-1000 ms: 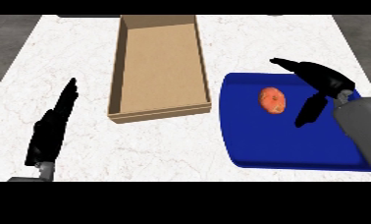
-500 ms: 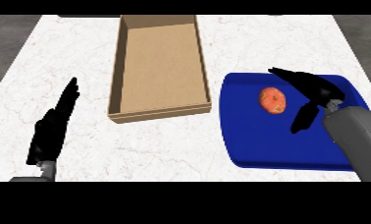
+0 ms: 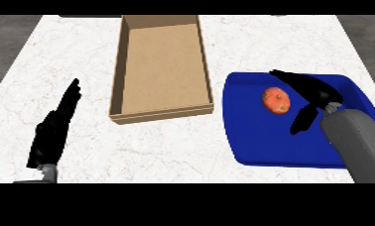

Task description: Pick the squash from the tray and place it in the cardboard box

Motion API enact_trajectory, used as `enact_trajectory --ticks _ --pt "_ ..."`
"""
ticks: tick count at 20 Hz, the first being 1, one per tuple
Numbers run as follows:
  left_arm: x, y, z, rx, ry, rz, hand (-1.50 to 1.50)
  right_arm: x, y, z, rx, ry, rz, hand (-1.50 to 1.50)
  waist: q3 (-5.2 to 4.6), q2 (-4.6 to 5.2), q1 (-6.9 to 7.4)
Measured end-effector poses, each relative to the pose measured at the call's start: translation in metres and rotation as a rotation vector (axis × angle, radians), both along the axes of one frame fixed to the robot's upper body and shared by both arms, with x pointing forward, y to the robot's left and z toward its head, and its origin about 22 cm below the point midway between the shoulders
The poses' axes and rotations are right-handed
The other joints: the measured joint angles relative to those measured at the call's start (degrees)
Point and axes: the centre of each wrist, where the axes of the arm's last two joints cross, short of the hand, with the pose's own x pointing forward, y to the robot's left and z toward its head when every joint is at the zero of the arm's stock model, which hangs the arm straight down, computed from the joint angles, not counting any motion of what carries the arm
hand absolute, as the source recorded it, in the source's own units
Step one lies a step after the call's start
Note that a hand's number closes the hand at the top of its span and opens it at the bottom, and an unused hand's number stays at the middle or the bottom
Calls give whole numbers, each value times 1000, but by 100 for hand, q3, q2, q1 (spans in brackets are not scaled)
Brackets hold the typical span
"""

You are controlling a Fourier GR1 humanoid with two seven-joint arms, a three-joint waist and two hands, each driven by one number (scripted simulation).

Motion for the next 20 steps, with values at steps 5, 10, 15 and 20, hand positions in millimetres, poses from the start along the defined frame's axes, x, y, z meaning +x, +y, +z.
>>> enact_trajectory --ticks 5,10,15,20 --pt "-2 2 2 -1 1 -2 0 5 6 -7 4 -6 -6 -150 -1 0 2" --pt "-1 2 3 2 3 -2 0 3 9 -12 8 -9 -10 -150 -15 -15 -12" --pt "0 3 -3 7 3 -2 0 6 10 -17 0 -3 5 -150 -23 -26 -2" --pt "5 0 -4 8 1 6 0 2 14 -23 -27 7 18 -150 -39 -46 -15"
